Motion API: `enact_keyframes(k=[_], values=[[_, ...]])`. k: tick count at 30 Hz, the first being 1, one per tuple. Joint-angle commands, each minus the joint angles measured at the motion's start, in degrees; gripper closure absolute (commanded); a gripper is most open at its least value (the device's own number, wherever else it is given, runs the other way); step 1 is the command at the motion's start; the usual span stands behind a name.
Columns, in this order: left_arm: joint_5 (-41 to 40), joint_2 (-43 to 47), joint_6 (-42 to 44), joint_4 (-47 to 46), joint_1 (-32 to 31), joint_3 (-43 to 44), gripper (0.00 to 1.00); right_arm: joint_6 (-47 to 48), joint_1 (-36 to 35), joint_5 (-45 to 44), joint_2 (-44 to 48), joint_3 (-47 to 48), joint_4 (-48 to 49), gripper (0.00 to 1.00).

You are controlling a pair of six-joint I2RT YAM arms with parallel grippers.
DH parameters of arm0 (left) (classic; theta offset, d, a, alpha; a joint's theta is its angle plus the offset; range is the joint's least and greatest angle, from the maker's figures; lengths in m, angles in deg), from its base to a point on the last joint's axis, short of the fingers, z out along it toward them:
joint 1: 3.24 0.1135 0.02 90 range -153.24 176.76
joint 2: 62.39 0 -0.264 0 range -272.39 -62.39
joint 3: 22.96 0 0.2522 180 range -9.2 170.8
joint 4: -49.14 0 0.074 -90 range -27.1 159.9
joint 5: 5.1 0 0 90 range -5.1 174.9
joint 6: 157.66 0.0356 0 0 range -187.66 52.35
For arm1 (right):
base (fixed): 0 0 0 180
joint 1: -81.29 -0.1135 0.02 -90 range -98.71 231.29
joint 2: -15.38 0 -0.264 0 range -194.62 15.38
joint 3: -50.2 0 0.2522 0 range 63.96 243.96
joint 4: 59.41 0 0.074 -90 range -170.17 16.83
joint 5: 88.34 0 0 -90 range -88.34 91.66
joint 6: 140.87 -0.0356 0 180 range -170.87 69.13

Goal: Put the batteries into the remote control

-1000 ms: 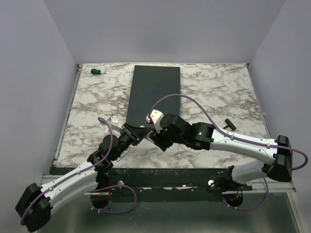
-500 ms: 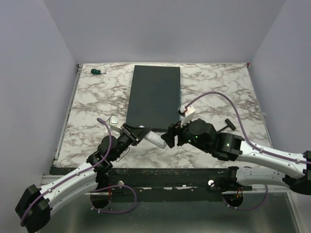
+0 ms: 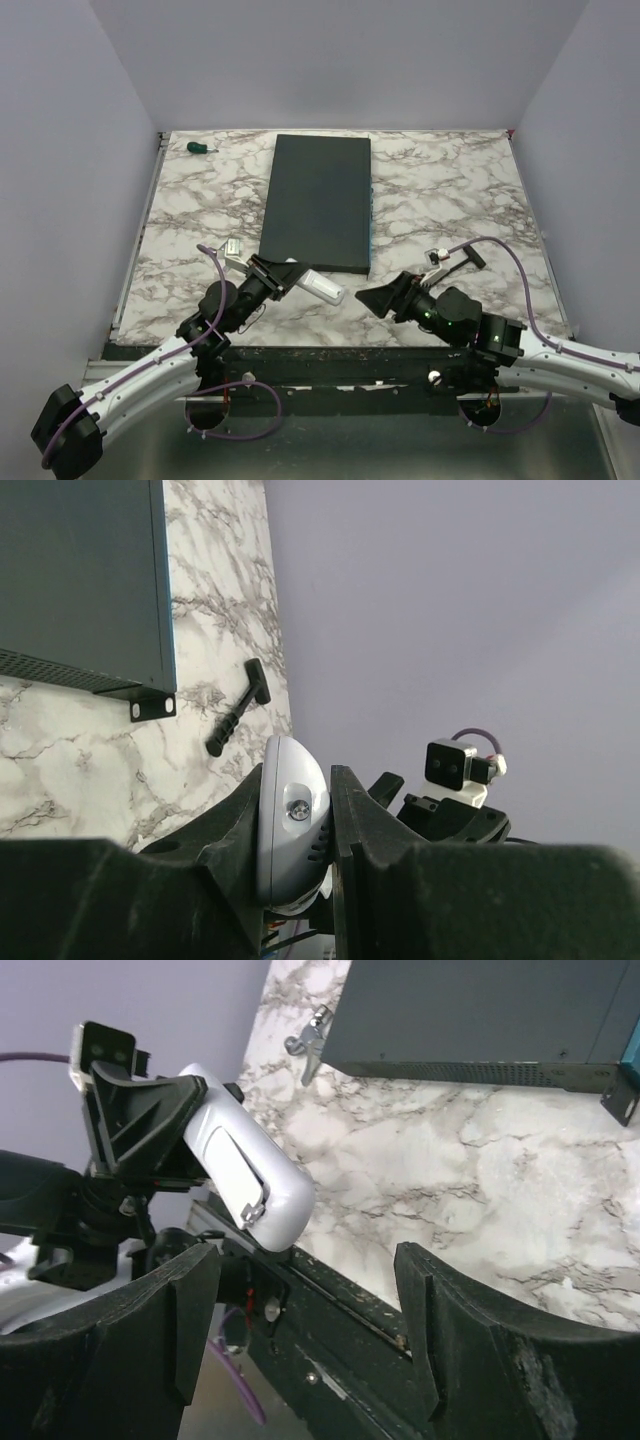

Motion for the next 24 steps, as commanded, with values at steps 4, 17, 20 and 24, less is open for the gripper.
enact_keyframes(k=[4, 17, 20, 24], values=[[1.1, 0.9, -1.4, -2.6, 0.1, 0.9, 1.00, -5.0, -0.3, -0.9, 1.0, -1.6, 8.0, 0.19], [2.4, 1.8, -7.5, -2.9, 0.1, 1.4, 1.00, -2.8, -0.3, 1.1, -2.7, -4.5, 19.9, 0.13], [1.5, 3.2, -9.2, -0.5, 0.1, 1.9, 1.00, -2.0, -0.3, 1.7, -1.8, -6.0, 23.5, 0.12], [-0.7, 5.5, -12.1, 1.0, 0.1, 1.0, 1.00, -1.7, -0.3, 1.2, -1.1, -7.4, 27.3, 0.10]])
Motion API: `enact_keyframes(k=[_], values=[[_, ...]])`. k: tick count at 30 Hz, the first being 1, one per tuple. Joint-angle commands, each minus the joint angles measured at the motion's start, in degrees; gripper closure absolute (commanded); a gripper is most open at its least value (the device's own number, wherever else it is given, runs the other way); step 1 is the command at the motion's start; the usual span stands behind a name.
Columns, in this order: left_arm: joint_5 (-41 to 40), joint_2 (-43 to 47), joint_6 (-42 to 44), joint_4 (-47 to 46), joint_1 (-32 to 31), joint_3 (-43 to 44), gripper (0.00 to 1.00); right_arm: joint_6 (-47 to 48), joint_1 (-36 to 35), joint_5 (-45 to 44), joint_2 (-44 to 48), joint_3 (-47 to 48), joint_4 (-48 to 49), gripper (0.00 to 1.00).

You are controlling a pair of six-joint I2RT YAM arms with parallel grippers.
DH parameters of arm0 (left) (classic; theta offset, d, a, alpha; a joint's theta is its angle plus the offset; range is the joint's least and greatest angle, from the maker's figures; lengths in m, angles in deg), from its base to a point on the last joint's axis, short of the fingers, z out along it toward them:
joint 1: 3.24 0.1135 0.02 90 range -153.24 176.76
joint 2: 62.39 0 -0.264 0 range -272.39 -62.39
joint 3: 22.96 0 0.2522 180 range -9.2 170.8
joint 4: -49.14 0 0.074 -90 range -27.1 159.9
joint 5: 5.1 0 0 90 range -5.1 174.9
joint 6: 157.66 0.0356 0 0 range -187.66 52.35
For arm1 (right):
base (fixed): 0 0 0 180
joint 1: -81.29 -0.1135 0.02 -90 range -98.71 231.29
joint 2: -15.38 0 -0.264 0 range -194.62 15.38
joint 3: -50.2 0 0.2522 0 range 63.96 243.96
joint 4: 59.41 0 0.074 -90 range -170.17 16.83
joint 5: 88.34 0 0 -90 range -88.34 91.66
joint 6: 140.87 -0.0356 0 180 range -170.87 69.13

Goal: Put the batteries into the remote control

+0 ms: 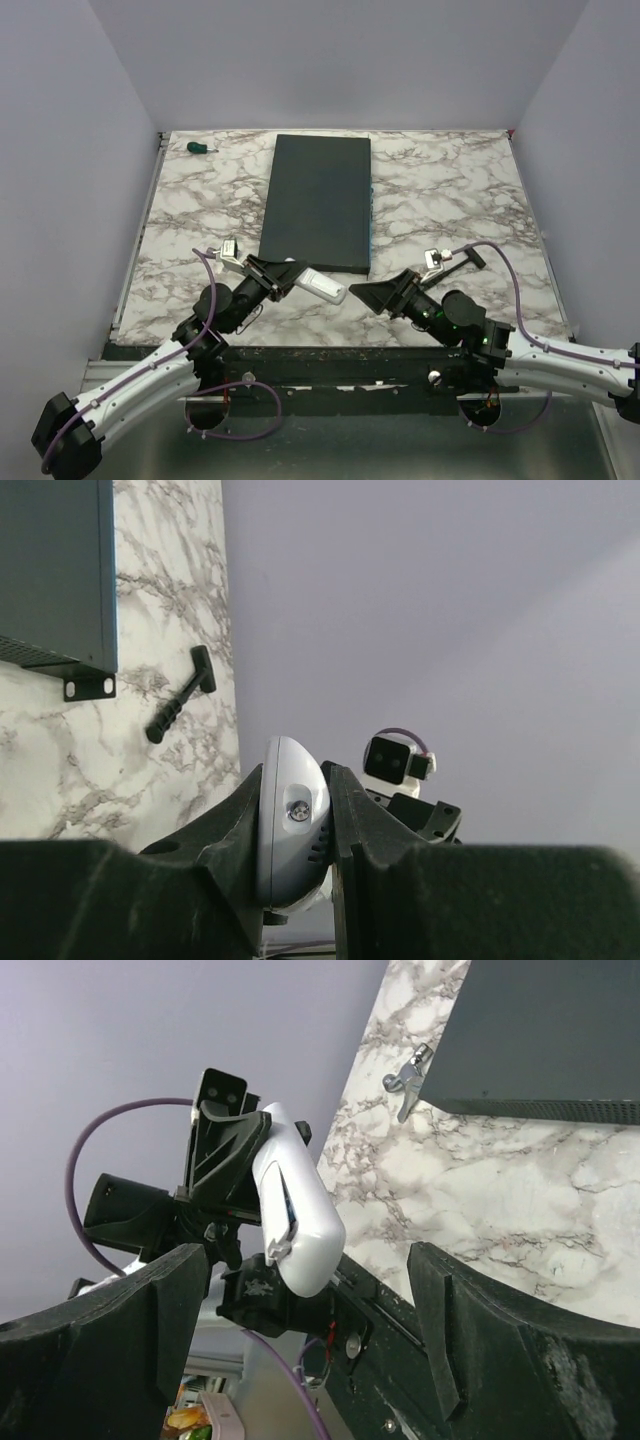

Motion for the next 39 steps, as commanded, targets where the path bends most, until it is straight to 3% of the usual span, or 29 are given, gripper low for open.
enact_keyframes(k=[1, 11, 17, 26, 39], values=[[-2.6, 2.9, -5.7, 0.5, 0.1, 0.7, 1.00, 0.8, -0.3, -0.7, 0.6, -1.4, 6.6, 0.10], [-5.5, 3.7, -7.7, -1.9, 0.1, -1.3, 1.00, -3.5, -0.3, 1.8, -6.6, 1.1, 11.0, 0.09], [-5.3, 3.3, -8.3, -3.2, 0.1, -1.8, 1.00, -2.7, -0.3, 3.2, -8.0, -0.3, 18.8, 0.09], [-5.0, 3.2, -10.1, -5.1, 0.1, -2.9, 1.00, -2.5, -0.3, 3.2, -11.5, -0.4, 21.1, 0.08], [-5.0, 4.1, -10.7, -5.4, 0.1, -3.2, 1.00, -3.6, -0.2, 3.2, -15.8, -0.8, 25.9, 0.20]])
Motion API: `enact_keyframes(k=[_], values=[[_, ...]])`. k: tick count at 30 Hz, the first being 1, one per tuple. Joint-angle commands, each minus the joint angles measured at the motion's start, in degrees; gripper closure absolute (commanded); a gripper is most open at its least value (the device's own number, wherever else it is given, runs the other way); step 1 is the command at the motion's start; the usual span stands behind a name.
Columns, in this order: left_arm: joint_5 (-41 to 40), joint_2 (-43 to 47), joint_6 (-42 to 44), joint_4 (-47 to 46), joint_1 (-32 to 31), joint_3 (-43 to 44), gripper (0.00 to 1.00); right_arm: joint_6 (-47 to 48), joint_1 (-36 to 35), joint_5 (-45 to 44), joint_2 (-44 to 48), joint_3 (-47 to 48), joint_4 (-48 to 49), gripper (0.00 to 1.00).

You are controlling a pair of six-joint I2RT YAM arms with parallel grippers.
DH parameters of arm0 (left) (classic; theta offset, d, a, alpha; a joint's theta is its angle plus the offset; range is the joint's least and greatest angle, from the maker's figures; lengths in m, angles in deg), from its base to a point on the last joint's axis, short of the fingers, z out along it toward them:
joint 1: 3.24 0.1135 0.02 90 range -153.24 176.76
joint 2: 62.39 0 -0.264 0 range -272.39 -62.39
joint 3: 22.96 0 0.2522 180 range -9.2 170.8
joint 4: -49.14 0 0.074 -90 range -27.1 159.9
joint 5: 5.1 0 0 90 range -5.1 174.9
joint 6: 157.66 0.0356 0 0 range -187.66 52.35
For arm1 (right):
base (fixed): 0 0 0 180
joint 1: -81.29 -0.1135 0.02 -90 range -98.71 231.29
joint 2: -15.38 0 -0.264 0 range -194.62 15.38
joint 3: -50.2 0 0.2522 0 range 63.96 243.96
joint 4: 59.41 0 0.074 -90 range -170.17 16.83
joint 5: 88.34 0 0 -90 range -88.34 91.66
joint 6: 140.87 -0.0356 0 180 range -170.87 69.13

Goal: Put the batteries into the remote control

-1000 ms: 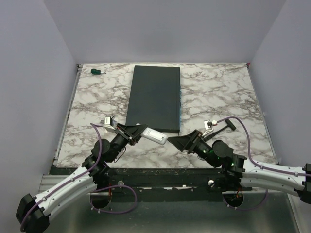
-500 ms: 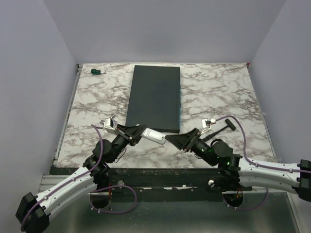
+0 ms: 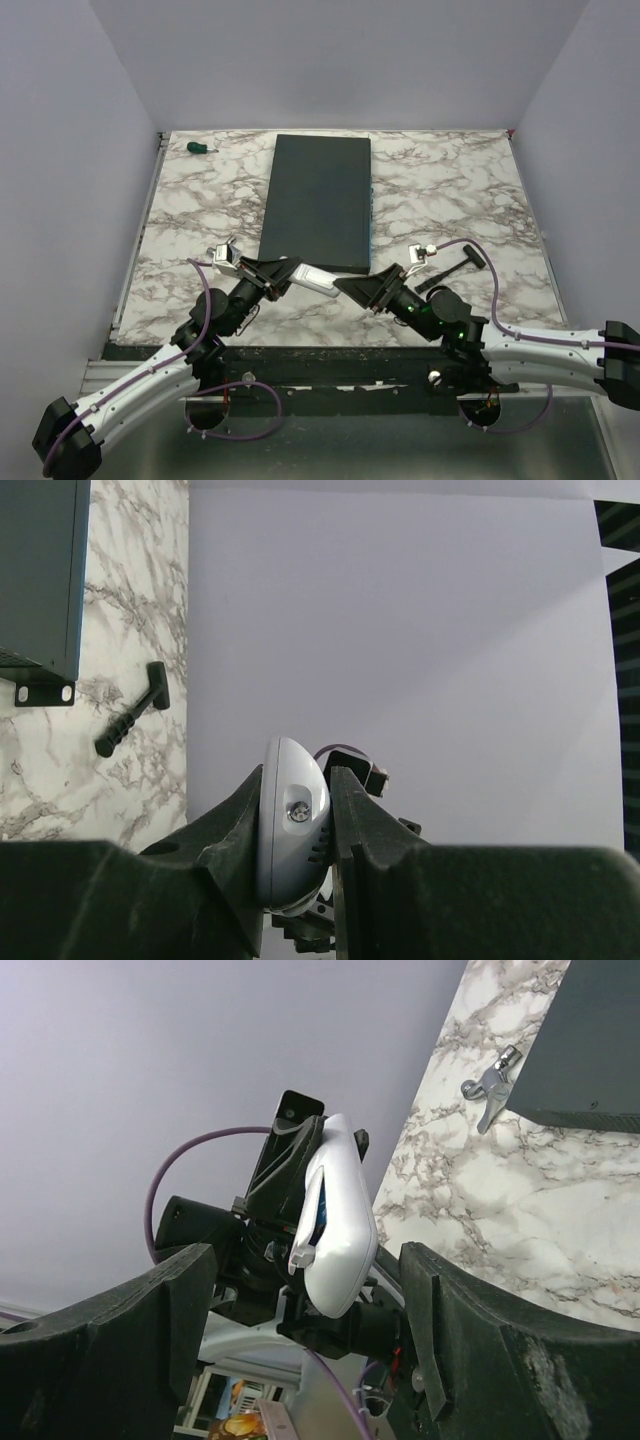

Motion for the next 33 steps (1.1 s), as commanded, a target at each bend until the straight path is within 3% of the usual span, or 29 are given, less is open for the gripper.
enact_keyframes(k=[1, 15, 33], values=[[-0.9, 0.9, -2.1, -4.0, 0.1, -0.9, 1.00, -0.7, -0.2, 0.0, -1.6, -0.4, 3.5, 0.20], [-1.0, 1.5, -2.5, -4.5, 0.1, -1.4, 1.00, -2.1, 0.0, 0.7, -5.4, -1.7, 10.6, 0.37], [-1.1, 1.8, -2.7, -4.7, 0.1, -1.5, 1.00, -2.9, 0.2, 1.7, -7.5, -2.0, 12.5, 0.44]])
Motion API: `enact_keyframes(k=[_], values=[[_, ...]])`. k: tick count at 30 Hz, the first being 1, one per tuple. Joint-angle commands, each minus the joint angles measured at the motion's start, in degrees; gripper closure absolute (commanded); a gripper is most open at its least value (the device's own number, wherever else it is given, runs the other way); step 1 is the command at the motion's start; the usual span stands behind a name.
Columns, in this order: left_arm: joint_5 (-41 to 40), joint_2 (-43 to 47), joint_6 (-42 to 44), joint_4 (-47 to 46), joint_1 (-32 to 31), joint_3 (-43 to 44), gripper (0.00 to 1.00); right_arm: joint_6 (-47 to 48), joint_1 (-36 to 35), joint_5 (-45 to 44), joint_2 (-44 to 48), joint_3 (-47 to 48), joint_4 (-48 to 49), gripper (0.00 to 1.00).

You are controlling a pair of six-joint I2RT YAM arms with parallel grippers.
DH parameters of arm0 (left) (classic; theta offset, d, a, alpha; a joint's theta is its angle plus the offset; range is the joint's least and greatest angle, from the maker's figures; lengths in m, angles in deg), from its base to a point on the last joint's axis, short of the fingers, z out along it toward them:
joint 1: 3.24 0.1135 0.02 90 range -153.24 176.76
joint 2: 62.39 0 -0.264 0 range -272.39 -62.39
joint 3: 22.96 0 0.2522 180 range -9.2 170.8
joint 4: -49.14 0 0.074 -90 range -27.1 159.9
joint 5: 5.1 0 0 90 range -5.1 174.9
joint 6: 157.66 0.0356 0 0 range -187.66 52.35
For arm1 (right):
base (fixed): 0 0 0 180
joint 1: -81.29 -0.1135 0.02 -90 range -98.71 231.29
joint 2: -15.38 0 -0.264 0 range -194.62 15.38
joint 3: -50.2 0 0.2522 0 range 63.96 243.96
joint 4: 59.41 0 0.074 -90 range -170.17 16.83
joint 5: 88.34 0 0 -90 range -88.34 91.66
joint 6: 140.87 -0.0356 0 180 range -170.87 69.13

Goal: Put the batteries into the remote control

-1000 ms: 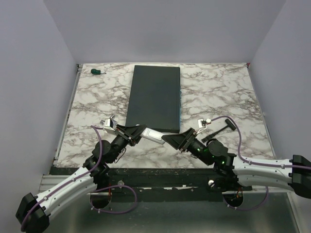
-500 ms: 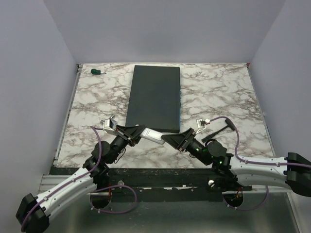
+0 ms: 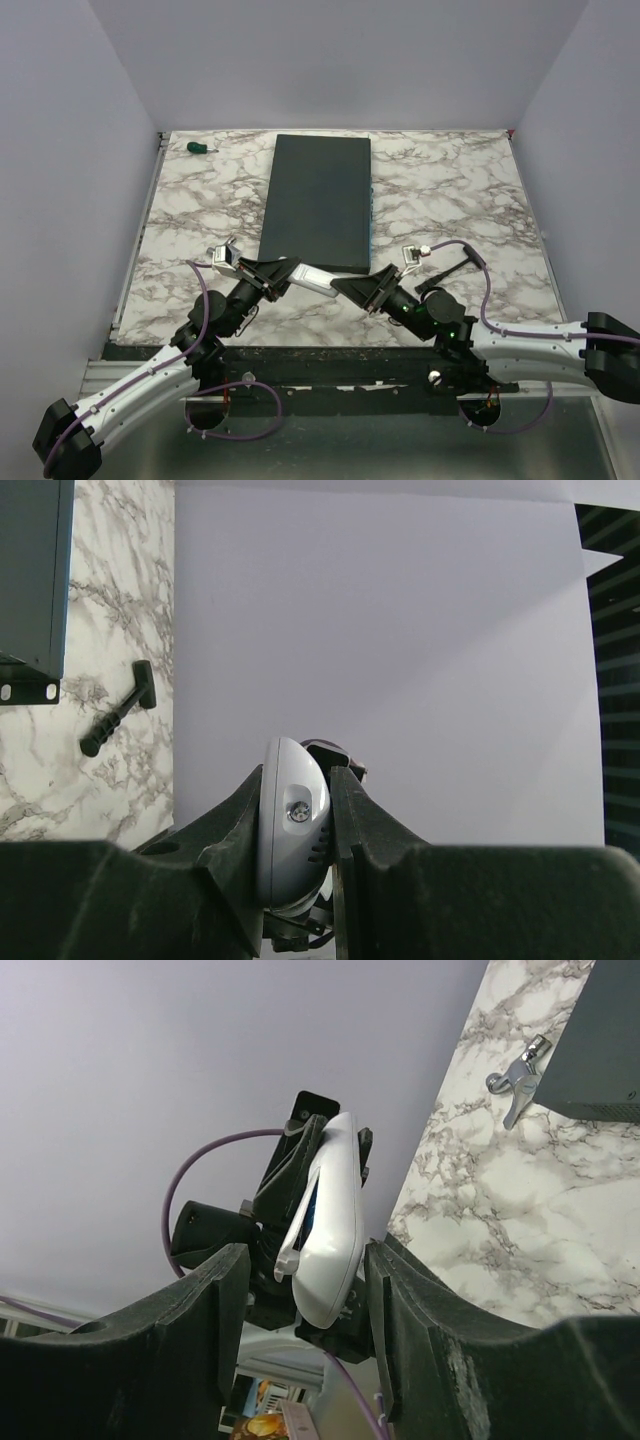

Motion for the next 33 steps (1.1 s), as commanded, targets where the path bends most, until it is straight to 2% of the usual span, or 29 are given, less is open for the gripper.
enact_keyframes(k=[1, 9, 33], values=[[-1.0, 0.7, -1.6, -3.4, 0.1, -0.6, 1.00, -0.3, 0.2, 0.7, -1.4, -0.8, 3.2, 0.45], [-1.0, 1.2, -1.6, -3.0, 0.1, -0.7, 1.00, -0.2, 0.3, 1.2, -2.6, -0.8, 4.9, 0.48], [0.1, 0.7, -1.5, -3.4, 0.1, -0.4, 1.00, 0.1, 0.5, 1.9, -4.9, 0.3, 6.0, 0.48]])
